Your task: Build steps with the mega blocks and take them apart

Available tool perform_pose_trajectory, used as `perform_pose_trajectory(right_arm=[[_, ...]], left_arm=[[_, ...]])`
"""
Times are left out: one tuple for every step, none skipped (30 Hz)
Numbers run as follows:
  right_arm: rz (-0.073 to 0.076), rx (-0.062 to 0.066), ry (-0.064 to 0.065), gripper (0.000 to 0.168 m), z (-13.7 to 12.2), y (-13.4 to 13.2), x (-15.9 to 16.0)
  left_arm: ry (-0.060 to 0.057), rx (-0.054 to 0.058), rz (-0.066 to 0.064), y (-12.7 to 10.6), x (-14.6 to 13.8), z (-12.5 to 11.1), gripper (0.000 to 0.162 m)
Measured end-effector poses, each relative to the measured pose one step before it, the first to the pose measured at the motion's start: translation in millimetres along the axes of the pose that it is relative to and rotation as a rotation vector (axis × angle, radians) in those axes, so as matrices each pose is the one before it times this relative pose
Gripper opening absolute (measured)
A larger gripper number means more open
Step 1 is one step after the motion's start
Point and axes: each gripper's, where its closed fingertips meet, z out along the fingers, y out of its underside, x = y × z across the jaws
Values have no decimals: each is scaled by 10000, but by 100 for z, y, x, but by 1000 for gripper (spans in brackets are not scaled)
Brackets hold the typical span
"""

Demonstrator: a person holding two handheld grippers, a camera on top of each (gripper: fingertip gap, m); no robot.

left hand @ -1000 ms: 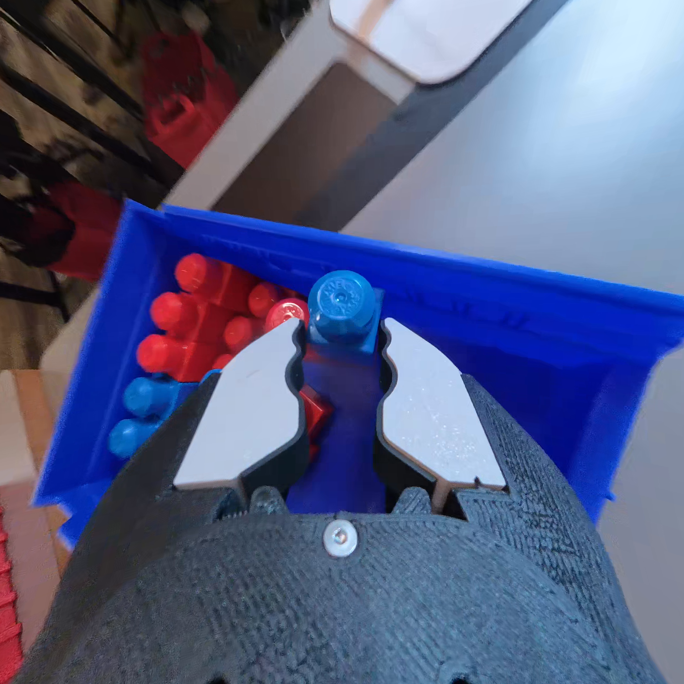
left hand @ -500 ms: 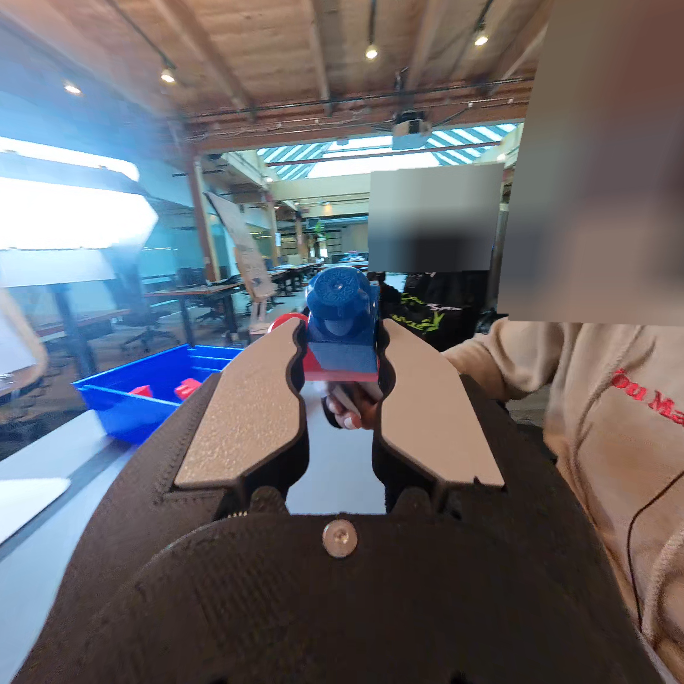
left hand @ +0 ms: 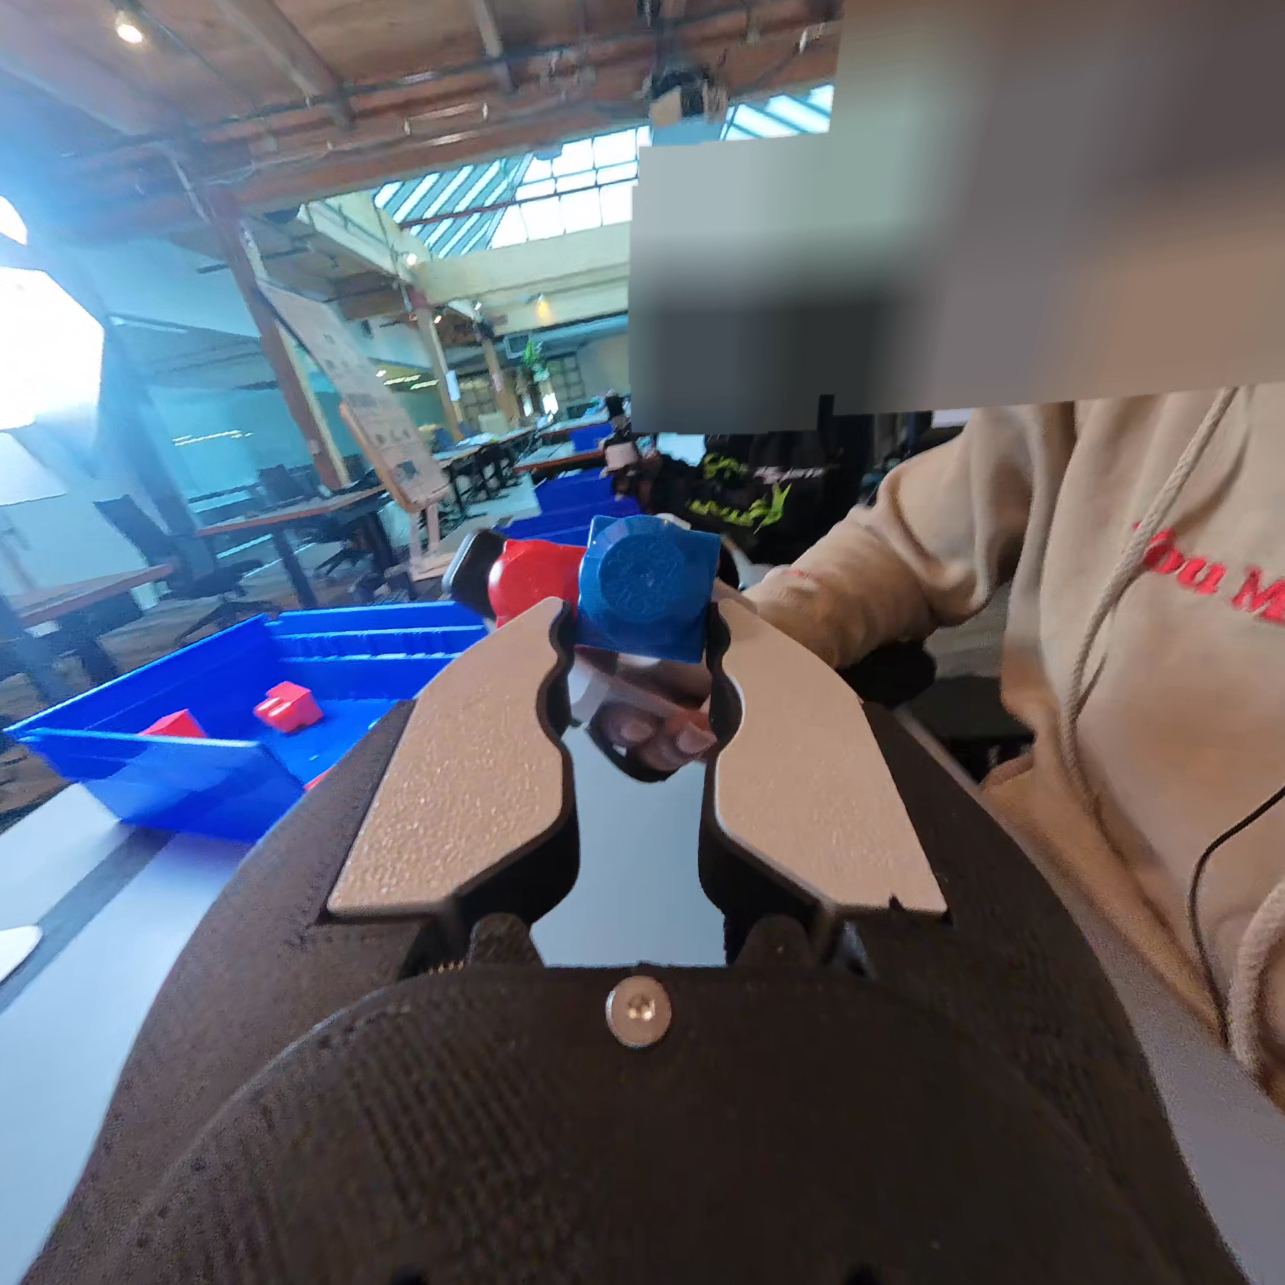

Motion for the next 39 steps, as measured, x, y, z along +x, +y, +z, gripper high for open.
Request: perform_pose_trajectory(right_arm=[[-144, -146, 228, 40, -43, 150, 282], [-161, -192, 232, 39, -3, 206, 273], [-78, -184, 172, 39, 1, 219, 228], [-1, -88, 100, 39, -20, 125, 175], [15, -39, 60, 39, -40, 60, 128], [23, -144, 35, 38, -9, 182, 83], [43, -223, 33, 37, 22, 282, 53], [69, -220, 63, 37, 49, 274, 69], [91, -232, 75, 37, 59, 294, 96], [47, -233, 68, 36, 55, 294, 83], [-35, -183, 67, 36, 41, 241, 48], [-64, -132, 39, 36, 24, 148, -25], [-60, -88, -5, 36, -13, 9, -117], [-127, -70, 14, 36, -64, -63, -136], [-231, -88, 39, 36, -79, -21, -123], [-235, -60, 17, 36, -164, -55, -146], [-155, 49, 32, 36, -309, -241, -105], [-127, 130, 109, 36, -481, -403, 21], [-163, 124, 160, 36, -594, -441, 124], [-245, 62, 247, 36, -652, -423, 254], [-403, 37, 400, 36, -726, -467, 434], [-455, 162, 452, 36, -868, -753, 498], [-366, 249, 478, 36, -1004, -981, 618], [-367, 191, 675, 37, -1090, -980, 996], [-423, 149, 879, 37, -1146, -912, 1362], [-396, 145, 925, 37, -1173, -850, 1565], [-337, 152, 973, 37, -1149, -788, 1787], [-236, 176, 1080, 37, -1083, -759, 2073], [-118, 138, 1109, 37, -929, -694, 2231], [-58, 26, 1057, 37, -677, -585, 2250], [-75, -87, 1029, 37, -395, -505, 2234], [-136, -181, 1016, 37, -106, -446, 2216], [-179, -263, 948, 37, 214, -365, 2066], [-185, -295, 812, 37, 523, -321, 1800], [-178, -242, 629, 37, 797, -385, 1434], [-163, -170, 449, 37, 1041, -468, 1130], [-34, -170, 386, 37, 1224, -414, 1062], [125, -211, 451, 37, 1356, -334, 1269], [144, -203, 581, 36, 1436, -306, 1562]], left_arm=[[-211, -394, 397, 393, -85, -29, 38], [-141, -398, 385, 381, 35, -8, 41], [-234, -339, 418, 280, -66, 10, 44], [-230, -371, 500, 339, -53, 2, 44], [-218, -391, 506, 366, -40, 2, 44], [-147, -306, 473, 295, 54, -7, 44], [-52, -145, 357, 105, 158, -68, 45], [-4, -113, 241, 63, 152, -105, 45], [33, -121, 176, 88, 144, -119, 45], [82, -96, 145, 87, 196, -137, 44], [76, -83, 107, 70, 189, -107, 44], [65, -80, 59, 50, 156, -93, 43], [127, -20, -99, -40, 163, -99, 41], [107, 20, -146, -71, 115, -62, 39], [20, 107, -78, -159, -13, -77, 39], [65, 159, -133, -260, -6, -142, 38], [-6, 302, -263, -485, -217, -317, 38], [-60, 316, -293, -554, -430, -508, 37], [-18, 291, -297, -558, -438, -615, 37], [-137, 161, -230, -371, -561, -616, 37], [-209, 140, -149, -209, -574, -564, 37], [-168, 10, -198, 68, -459, -415, 37], [-223, -94, -212, 359, -477, -268, 37], [-204, -100, -211, 505, -366, -93, 37], [-90, -167, -282, 681, -157, 52, 38], [-146, -180, -267, 739, -160, 182, 37], [-136, -150, -188, 751, -85, 265, 37], [-77, -167, -177, 772, -9, 335, 38], [-52, -193, -178, 800, 2, 387, 38], [-62, -215, -158, 798, -37, 403, 38], [-50, -204, -149, 750, -32, 409, 38], [34, -206, -137, 716, 87, 402, 38], [48, -178, -136, 640, 110, 376, 38], [24, -114, -156, 536, 80, 352, 38], [39, -121, -160, 532, 94, 328, 38], [14, -140, -123, 513, 60, 274, 38], [-5, -132, -64, 452, 20, 216, 38], [-9, -133, -22, 397, -12, 161, 38], [-50, -107, -5, 358, -109, 95, 38]])
